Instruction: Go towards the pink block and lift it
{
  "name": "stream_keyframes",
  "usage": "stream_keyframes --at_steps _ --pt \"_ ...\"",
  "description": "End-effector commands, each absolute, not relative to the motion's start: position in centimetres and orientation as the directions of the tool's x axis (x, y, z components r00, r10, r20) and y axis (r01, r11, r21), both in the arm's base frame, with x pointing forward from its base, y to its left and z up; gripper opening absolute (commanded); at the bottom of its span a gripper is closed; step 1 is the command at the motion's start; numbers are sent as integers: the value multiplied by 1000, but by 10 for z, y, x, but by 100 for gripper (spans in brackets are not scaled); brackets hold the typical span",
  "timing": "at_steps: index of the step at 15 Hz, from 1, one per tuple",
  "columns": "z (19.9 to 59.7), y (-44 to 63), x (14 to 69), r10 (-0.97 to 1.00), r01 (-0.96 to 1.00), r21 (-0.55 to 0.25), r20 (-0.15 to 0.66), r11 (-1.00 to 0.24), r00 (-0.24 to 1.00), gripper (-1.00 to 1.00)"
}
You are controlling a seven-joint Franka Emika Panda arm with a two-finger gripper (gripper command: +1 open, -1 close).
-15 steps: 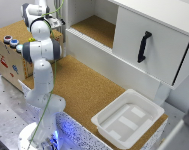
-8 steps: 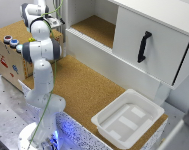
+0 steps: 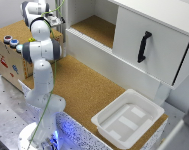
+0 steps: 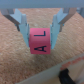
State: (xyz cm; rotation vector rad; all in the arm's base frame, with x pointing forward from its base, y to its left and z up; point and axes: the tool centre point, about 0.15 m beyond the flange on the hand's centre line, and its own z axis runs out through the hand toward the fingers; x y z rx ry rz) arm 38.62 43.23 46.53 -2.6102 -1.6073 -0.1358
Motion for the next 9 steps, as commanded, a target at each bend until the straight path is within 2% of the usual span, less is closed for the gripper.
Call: stream_keyframes --at_steps 1,5,9 --pt "462 333 380 669 684 -23 191 -729 719 -100" --pt "450 246 368 497 511 -10 215 -860 841 -100" --pt "425 153 375 332 361 -65 270 -930 904 -100"
